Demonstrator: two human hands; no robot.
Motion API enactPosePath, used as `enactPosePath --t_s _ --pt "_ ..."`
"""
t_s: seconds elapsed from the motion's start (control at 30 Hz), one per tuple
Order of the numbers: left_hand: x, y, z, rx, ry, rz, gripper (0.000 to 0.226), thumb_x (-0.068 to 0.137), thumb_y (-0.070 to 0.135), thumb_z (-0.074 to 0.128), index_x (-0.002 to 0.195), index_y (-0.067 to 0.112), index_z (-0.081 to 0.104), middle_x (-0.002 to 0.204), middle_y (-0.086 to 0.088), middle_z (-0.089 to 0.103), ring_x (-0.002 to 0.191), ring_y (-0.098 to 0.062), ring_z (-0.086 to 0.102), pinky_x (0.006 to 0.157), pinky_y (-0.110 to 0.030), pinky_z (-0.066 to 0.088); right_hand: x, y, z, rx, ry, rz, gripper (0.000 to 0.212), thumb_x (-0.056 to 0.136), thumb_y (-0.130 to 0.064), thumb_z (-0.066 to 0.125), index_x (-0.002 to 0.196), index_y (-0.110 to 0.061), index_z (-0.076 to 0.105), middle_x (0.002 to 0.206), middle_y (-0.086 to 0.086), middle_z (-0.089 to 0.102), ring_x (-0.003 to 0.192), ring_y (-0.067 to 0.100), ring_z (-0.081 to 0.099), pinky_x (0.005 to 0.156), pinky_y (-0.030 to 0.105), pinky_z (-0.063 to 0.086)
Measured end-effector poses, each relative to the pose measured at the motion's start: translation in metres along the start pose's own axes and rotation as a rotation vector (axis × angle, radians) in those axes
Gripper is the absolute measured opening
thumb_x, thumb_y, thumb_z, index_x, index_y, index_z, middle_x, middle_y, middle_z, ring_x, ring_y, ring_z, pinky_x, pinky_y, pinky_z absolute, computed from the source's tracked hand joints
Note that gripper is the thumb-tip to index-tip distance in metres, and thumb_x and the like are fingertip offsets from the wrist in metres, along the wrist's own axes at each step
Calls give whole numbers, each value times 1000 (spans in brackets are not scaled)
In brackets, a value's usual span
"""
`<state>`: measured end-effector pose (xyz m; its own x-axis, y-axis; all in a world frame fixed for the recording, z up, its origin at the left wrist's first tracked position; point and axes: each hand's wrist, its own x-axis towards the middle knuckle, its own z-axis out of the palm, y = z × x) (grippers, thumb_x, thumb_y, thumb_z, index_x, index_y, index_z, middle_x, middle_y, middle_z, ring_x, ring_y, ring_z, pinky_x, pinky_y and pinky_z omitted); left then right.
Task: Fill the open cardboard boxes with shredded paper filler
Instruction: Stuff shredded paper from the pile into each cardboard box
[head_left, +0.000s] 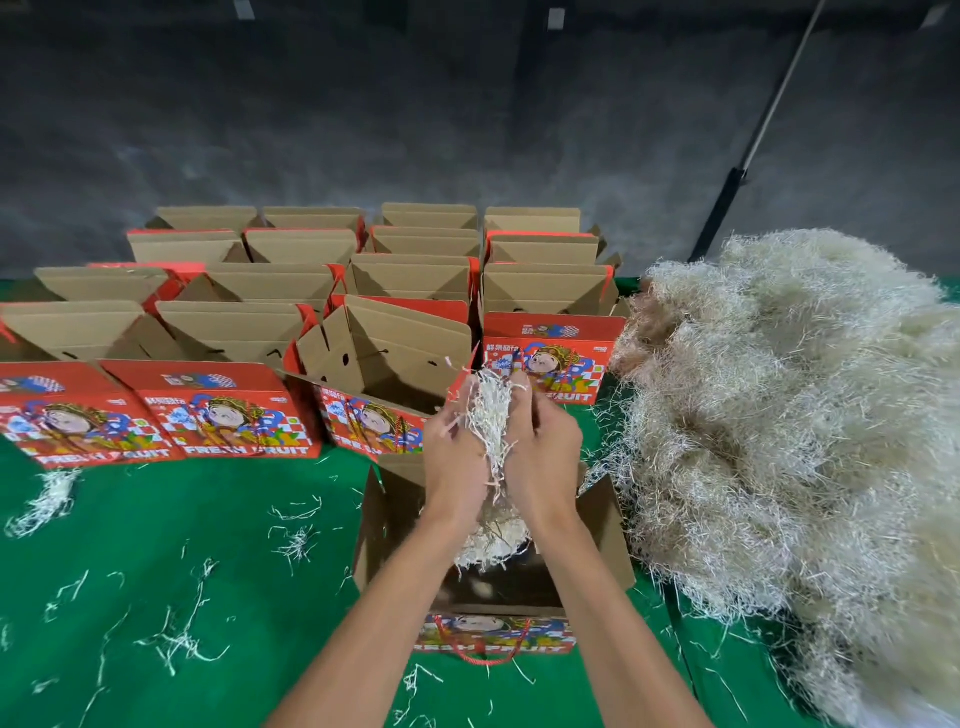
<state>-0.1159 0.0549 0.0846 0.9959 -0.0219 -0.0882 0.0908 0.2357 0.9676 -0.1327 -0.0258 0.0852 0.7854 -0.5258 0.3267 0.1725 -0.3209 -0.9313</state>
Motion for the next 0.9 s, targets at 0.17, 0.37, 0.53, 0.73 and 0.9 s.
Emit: enactPosePath --t_s 0.17,0.37,0.53,0.73,0.9 --pt "37 26 -34 49 291 65 39 94 56 57 71 25 51 41 14 35 34 -4 30 34 -17 32 20 9 -31 98 74 94 57 106 -42 45 55 -16 41 45 -7 30 42 16 21 42 28 16" --pt "6 -2 4 -115 -26 -52 30 103 31 50 115 11 69 46 9 53 37 -3 46 36 -18 36 4 -2 -1 -53 -28 26 59 95 -70 44 65 -19 47 51 -10 43 49 9 34 52 28 30" --pt "12 14 -19 92 103 50 53 90 60 60 51 26 49 43 11 33 36 -8 27 37 -18 25 9 8 -24 -27 -82 0 53 102 -46 50 60 -14 45 45 -11 35 41 12 26 44 25 26" --pt "28 25 -42 216 166 61 53 87 71 54 65 24 43 43 9 35 36 -8 29 36 -18 30 21 8 -41 63 -26 59 54 103 -47 46 71 -5 56 41 -13 32 39 5 24 41 24 26" --pt "4 7 -6 254 91 23 48 81 81 51 89 36 65 71 19 59 65 2 54 62 -23 44 2 8 -1 -79 -175 55 54 99 -54 43 123 -9 61 70 -10 66 59 8 53 58 27 51"
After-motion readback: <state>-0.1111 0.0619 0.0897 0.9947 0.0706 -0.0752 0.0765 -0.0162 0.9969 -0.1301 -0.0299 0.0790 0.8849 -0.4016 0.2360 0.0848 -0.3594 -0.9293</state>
